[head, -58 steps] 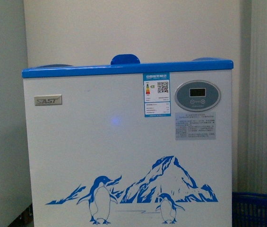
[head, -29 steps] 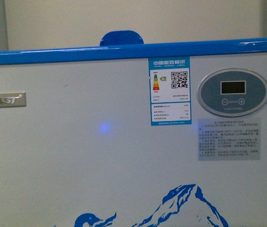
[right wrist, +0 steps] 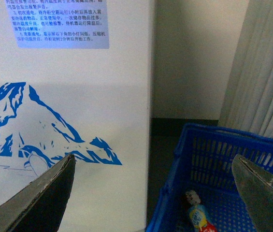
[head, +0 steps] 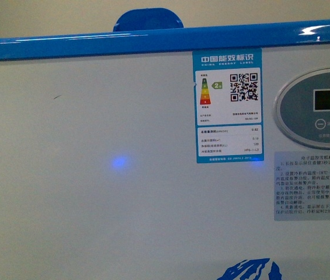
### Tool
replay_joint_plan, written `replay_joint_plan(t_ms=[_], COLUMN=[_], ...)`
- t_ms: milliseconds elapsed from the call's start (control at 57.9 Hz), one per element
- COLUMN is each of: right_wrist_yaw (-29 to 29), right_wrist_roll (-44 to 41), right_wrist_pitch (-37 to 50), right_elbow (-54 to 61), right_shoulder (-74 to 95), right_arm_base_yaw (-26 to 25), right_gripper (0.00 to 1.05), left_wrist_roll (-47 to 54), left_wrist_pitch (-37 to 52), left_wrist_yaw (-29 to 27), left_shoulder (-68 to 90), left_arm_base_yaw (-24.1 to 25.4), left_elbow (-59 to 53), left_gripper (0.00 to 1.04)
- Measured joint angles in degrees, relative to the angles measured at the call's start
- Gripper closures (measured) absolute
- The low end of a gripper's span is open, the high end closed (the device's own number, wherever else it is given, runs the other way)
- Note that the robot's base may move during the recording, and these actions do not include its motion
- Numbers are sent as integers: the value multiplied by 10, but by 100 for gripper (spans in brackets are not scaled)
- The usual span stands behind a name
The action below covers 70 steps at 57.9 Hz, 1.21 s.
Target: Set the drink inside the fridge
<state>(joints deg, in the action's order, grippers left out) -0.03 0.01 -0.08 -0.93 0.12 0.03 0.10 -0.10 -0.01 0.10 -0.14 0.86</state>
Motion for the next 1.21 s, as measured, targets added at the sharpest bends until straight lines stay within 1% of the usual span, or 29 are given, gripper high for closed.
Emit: replay_joint_plan(t_ms=[35,69,104,155,173,224,293,362,431,466,604,673,759,846,984,1208], right_wrist_yaw=[24,65,76,73,65,55,58,75,93,100,117,119,123,133,143,173], right_wrist_roll=[10,28,34,41,43,43,37,18,-10,-26,-56,-59,-62,-62,-65,-81], right_wrist_pitch=[-20,-78,-92,-85,-69,-34,39,163,287,332,397,412,412,406,404,398], right_elbow=[-5,-32,-45,-61,-70,-79,-95,-132,-177,-204,-276,-310,-348,-410,-471,-580], right_shoulder=[12,57,93,156,201,269,384,571,752,840,1031,1100,1169,1259,1339,1479], right_arm_base_yaw=[5,5,-4,-26,-42,-65,-97,-129,-144,-148,-153,-156,-160,-163,-164,-164], right_gripper=[8,8,8,8,8,8,8,8,8,8,8,8,8,8,8,8], left_wrist_roll=[0,0,0,0,0,0,0,0,0,0,0,0,0,0,0,0], left_wrist_pitch=[0,0,0,0,0,0,0,0,0,0,0,0,0,0,0,0], left_wrist_yaw=[0,0,-1,0,0,0,0,0,0,0,0,0,0,0,0,0], left_shoulder=[0,0,0,0,0,0,0,0,0,0,0,0,0,0,0,0], left_arm_base_yaw=[0,0,0,0,0,0,0,0,0,0,0,0,0,0,0,0], left_elbow=[0,0,0,0,0,0,0,0,0,0,0,0,0,0,0,0], left_gripper=[8,8,8,8,8,8,8,8,8,8,8,8,8,8,8,8])
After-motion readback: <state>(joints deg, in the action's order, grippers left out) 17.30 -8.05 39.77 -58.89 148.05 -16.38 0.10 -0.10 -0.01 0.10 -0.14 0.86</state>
